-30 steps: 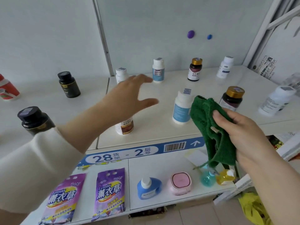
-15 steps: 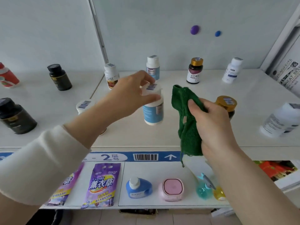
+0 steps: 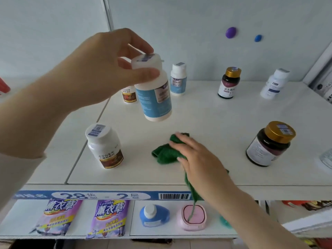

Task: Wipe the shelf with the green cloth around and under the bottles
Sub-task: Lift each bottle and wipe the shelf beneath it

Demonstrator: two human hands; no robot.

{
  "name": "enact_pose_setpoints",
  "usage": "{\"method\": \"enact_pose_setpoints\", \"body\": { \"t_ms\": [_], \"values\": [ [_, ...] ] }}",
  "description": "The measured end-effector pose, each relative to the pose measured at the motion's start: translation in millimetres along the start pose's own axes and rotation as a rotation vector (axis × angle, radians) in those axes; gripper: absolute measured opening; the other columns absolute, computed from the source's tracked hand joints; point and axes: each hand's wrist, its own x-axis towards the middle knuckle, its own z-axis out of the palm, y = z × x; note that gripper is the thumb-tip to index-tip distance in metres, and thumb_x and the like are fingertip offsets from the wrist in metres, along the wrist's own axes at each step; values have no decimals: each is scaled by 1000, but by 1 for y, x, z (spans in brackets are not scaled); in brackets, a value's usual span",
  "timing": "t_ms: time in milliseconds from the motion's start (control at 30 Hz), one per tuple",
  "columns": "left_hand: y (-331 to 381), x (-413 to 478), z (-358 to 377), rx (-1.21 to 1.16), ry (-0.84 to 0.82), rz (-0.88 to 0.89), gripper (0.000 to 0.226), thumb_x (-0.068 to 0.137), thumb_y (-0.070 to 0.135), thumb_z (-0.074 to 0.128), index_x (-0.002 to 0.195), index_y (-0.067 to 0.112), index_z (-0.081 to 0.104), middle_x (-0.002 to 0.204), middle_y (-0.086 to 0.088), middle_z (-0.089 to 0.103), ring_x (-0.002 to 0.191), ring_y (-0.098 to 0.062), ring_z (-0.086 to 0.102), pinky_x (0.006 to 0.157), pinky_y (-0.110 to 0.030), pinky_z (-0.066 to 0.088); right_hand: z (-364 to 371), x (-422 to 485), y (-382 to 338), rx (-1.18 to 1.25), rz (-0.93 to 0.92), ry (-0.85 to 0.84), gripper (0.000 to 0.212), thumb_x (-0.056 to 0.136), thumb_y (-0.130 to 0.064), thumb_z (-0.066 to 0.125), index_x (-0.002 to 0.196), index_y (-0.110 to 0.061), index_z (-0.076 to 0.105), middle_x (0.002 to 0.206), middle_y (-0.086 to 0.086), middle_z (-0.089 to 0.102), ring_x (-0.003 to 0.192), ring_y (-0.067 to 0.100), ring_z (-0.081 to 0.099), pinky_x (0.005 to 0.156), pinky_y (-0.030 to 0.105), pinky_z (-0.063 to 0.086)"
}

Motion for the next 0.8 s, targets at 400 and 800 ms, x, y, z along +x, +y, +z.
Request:
{"method": "enact_pose_setpoints", "body": {
  "t_ms": [400, 800],
  "values": [
    [-19, 23, -1, -17, -30, 95, 24, 64, 51, 64, 86, 49, 53, 97, 24, 63, 78, 14, 61, 58, 6, 39, 9, 74, 25, -10, 9, -181, 42, 95, -23, 43, 137, -25, 41, 152, -7, 28, 137, 14, 30, 110, 22, 20],
    [6, -2, 28, 58, -154, 91, 38, 67, 45, 63, 104, 37, 55, 102, 16, 63, 88, -2, 63, 77, -23, 51, -43, -42, -5, 504, -26, -394, 41, 89, -9, 54, 108, -44, 61, 111, -41, 55, 109, -19, 48, 92, -1, 33]
  ]
}}
